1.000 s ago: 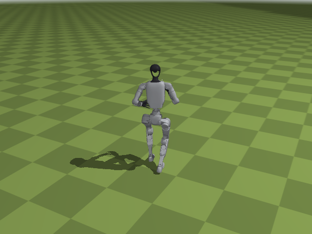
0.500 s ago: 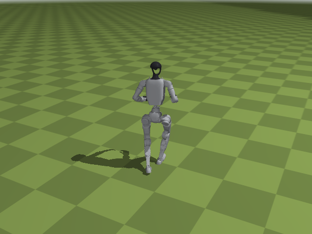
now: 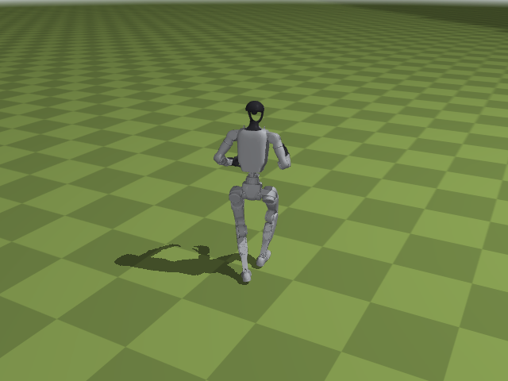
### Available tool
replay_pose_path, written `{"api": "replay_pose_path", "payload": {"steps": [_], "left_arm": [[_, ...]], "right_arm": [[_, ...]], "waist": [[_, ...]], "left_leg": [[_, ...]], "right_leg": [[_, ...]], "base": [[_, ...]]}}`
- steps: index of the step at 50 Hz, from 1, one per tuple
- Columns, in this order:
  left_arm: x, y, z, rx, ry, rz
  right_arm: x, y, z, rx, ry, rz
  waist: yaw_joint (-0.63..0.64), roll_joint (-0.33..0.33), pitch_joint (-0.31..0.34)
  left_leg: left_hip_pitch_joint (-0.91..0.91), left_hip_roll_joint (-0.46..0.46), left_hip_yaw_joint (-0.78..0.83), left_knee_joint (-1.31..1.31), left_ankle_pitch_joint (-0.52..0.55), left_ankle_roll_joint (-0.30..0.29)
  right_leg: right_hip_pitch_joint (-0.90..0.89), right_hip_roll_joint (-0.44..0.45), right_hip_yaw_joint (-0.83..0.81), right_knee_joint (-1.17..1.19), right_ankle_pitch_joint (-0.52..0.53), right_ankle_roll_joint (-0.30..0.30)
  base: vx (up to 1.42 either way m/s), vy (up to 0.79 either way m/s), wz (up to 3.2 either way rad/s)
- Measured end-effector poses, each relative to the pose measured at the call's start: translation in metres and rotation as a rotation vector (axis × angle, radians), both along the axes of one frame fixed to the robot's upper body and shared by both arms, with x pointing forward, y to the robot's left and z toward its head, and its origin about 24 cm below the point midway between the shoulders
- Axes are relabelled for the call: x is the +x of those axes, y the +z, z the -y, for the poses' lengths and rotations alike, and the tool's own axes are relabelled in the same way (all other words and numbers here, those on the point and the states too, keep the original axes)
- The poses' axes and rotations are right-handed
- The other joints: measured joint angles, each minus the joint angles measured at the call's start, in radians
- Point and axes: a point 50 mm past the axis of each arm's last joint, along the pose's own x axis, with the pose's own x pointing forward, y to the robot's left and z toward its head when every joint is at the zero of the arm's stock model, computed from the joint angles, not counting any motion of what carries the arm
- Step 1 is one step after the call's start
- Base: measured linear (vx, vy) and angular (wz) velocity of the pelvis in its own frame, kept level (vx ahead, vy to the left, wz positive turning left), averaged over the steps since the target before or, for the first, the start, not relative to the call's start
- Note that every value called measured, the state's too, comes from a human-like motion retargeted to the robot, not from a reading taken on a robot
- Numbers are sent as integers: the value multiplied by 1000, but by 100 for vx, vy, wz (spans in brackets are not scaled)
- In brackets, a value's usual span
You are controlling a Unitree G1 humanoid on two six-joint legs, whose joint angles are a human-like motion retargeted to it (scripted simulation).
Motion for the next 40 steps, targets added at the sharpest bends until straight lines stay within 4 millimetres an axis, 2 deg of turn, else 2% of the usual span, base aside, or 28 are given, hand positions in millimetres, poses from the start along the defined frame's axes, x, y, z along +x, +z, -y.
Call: {"api": "replay_pose_path", "payload": {"steps": [3, 5, 10, 13, 20, 25, 35, 37, 40], "left_arm": [[0, -10, 8, -70, 7, -44], [-2, -15, 13, -123, 9, -79], [-15, -30, 19, -212, 20, -172], [-20, -40, 20, -237, 36, -223], [-39, -54, 22, -335, 65, -314], [-42, -49, 23, -386, 47, -313], [-24, -19, 21, -357, -53, -192], [-18, -12, 20, -337, -76, -161], [-6, -1, 18, -291, -106, -110]], "right_arm": [[-2, -6, -1, 14, 9, -37], [-3, -9, 0, 12, 14, -56], [-5, -19, 4, -73, 17, -112], [0, -25, 7, -164, 23, -140], [5, -44, 13, -310, 49, -214], [14, -48, 18, -364, 40, -232], [42, -40, 15, -327, -31, -192], [46, -44, 13, -314, -41, -212], [48, -62, 13, -312, -64, -290]], "waist": [[38, 54, 1], [68, 99, 14], [130, 164, 49], [152, 175, 89], [212, 158, 109], [236, 138, 106], [235, 90, 71], [228, 77, 59], [208, 50, 43]], "left_leg": [[-20, 72, -47, 137, 24, -45], [-30, 132, -84, 263, 44, -78], [-33, 228, -167, 561, 125, -130], [-23, 254, -207, 649, 175, -131], [-34, 276, -238, 673, 174, -71], [-42, 268, -225, 613, 120, -23], [-107, 223, -168, 480, 1, 34], [-112, 204, -152, 435, -32, 47], [-109, 168, -118, 355, -99, 72]], "right_leg": [[86, 115, -46, -170, 88, 31], [157, 193, -67, -241, 121, 24], [261, 303, -51, -186, 12, -58], [341, 338, -21, -184, -37, -87], [428, 350, 47, -180, -77, -96], [445, 334, 89, -187, -73, -77], [336, 289, 150, -160, -32, -12], [302, 278, 161, -152, -23, 2], [243, 254, 175, -127, -22, 17]], "base": [[26, -2, -25], [27, 1, -35], [27, 6, -30], [25, 9, -34], [19, 9, -48], [10, 8, -52], [-2, 8, -54], [-9, 8, -41], [-12, 8, -24]]}}
